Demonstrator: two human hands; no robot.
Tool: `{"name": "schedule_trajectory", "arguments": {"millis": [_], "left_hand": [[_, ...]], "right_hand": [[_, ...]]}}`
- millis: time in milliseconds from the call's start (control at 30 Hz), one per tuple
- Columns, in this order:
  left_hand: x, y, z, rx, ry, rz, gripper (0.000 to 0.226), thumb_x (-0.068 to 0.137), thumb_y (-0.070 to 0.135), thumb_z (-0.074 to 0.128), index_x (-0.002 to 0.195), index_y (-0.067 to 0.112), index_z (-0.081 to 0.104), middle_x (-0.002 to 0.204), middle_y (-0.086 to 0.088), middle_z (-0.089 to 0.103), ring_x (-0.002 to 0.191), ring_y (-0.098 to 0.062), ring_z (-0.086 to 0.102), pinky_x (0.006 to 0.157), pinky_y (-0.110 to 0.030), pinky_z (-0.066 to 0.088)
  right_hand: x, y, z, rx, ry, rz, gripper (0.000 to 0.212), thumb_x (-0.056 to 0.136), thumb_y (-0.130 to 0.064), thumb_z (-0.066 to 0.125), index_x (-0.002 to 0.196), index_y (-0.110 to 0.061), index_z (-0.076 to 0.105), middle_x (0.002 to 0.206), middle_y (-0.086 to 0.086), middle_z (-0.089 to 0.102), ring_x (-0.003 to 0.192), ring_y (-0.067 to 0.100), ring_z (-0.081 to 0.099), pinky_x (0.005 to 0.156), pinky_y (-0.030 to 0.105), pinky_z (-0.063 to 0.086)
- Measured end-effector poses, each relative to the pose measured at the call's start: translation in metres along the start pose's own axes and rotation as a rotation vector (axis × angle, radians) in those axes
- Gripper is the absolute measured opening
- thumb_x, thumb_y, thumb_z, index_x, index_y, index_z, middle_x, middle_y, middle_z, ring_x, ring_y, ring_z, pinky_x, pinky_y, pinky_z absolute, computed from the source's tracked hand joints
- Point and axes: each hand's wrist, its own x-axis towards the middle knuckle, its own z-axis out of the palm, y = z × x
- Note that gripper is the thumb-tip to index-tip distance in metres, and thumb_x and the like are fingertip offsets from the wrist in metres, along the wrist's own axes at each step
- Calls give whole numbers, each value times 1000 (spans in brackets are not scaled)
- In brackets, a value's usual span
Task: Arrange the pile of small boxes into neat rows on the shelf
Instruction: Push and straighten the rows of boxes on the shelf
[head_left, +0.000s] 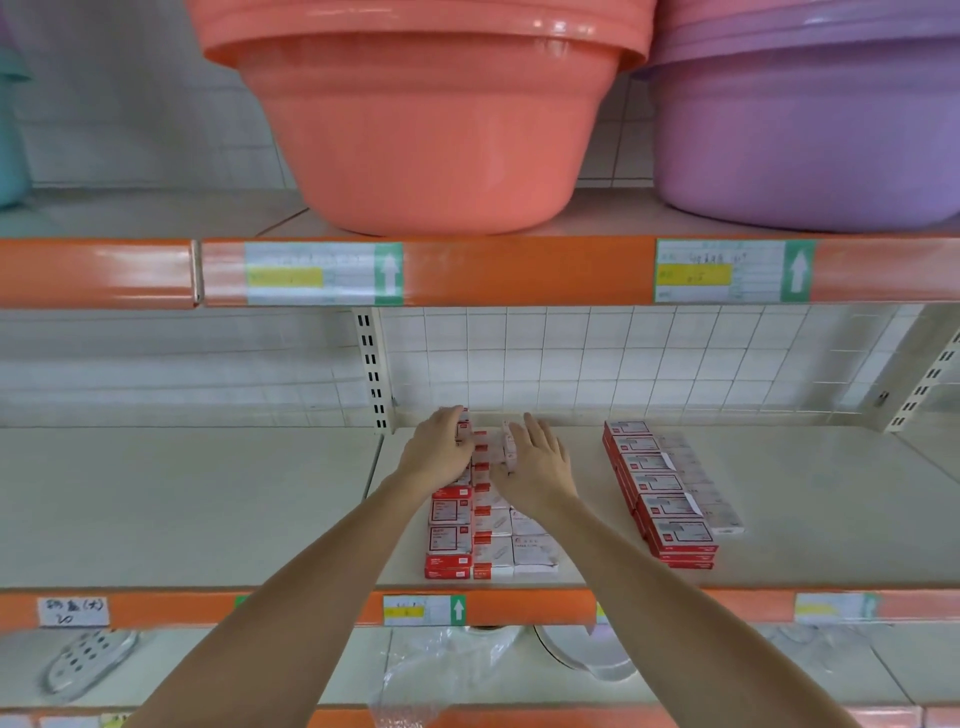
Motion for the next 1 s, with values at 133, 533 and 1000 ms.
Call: {"name": "schedule_trajectory", "arguments": {"millis": [133,533,1000], "left_hand": [[5,-3,9,186,-50,-21,65,98,42,48,155,25,22,162,-1,21,149,-28,17,116,-52,29],[29,-9,11,284,-41,-32,70,97,47,48,155,24,16,165,-6,9,150,-31,10,116,-50,25],[35,-17,28,117,-61,-54,65,100,36,47,156,26,15,165,-3,-5,152,-27,-5,121,-48,14]], "right_hand": [[1,3,11,1,-75,39,74,99,-43,42,157,-18,5,164,3,-10,151,20,-11,122,40,4],[24,7,13,-25,32,78,67,96,-40,46,152,-13,23,162,9,15,150,27,11,121,42,18],[39,9,29,28,-116,170,65,103,-36,32,157,-11,4,164,7,-14,152,26,3,117,40,30]]}}
